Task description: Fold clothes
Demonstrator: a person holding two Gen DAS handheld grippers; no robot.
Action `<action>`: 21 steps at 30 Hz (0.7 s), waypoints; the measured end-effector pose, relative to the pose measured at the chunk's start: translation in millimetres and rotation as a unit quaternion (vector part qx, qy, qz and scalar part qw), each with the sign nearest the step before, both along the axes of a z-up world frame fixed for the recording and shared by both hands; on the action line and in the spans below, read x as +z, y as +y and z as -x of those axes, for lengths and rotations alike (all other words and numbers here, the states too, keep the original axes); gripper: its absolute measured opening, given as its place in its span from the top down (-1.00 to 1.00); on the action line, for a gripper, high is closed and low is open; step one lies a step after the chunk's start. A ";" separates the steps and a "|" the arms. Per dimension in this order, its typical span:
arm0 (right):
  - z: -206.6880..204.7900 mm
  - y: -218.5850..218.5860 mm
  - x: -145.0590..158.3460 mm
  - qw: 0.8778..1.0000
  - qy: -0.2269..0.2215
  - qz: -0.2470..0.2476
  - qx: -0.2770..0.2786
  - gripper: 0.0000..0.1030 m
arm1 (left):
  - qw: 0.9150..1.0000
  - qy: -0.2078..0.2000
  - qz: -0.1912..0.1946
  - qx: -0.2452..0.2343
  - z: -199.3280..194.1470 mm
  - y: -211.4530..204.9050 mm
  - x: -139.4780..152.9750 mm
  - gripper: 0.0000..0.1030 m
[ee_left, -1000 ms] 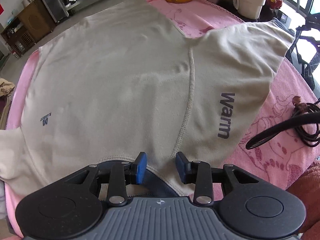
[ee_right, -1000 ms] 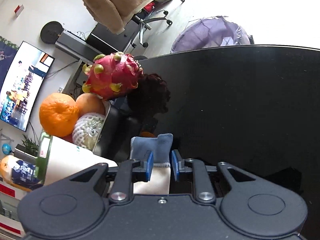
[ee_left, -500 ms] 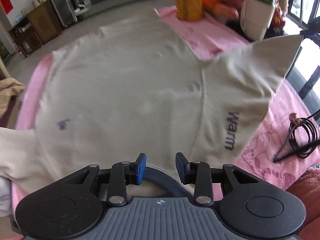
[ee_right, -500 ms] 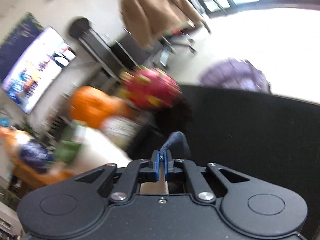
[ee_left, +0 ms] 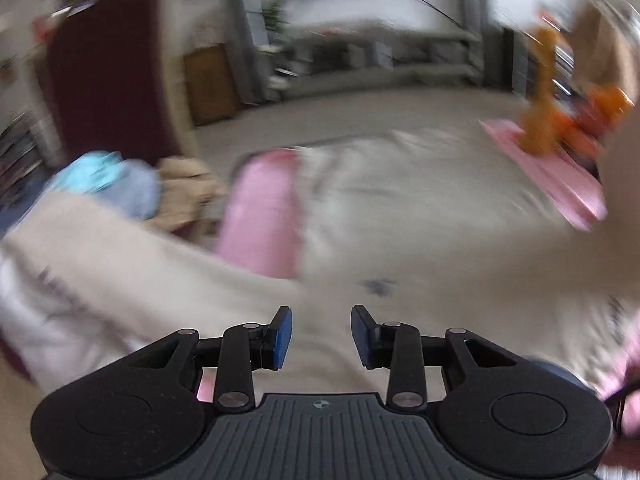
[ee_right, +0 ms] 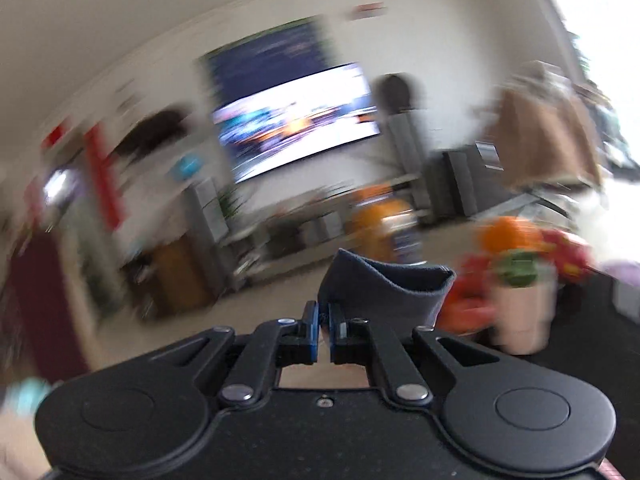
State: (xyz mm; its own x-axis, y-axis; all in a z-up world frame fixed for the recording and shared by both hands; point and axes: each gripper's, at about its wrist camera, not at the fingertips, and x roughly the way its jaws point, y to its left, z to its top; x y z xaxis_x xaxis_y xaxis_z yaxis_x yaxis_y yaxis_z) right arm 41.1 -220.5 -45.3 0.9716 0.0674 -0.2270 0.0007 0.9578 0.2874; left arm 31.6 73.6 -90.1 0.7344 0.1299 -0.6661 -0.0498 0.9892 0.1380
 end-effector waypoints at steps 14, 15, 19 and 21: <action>-21.5 85.6 -13.8 0.962 0.199 -0.017 0.186 0.16 | 0.976 0.039 0.199 0.081 -6.2 79.6 -11.4 0.39; -22.8 66.7 -16.9 0.962 0.207 -0.031 0.173 0.10 | 0.975 0.045 0.201 0.079 -9.5 77.6 -13.6 0.39; -33.9 0.6 -47.9 0.956 0.254 -0.087 0.113 0.01 | 0.977 0.082 0.188 0.054 -31.8 58.3 -23.3 0.39; -41.7 -27.9 -71.8 0.949 0.283 -0.115 0.081 -0.10 | 0.980 0.097 0.168 0.044 -45.2 45.6 -28.2 0.38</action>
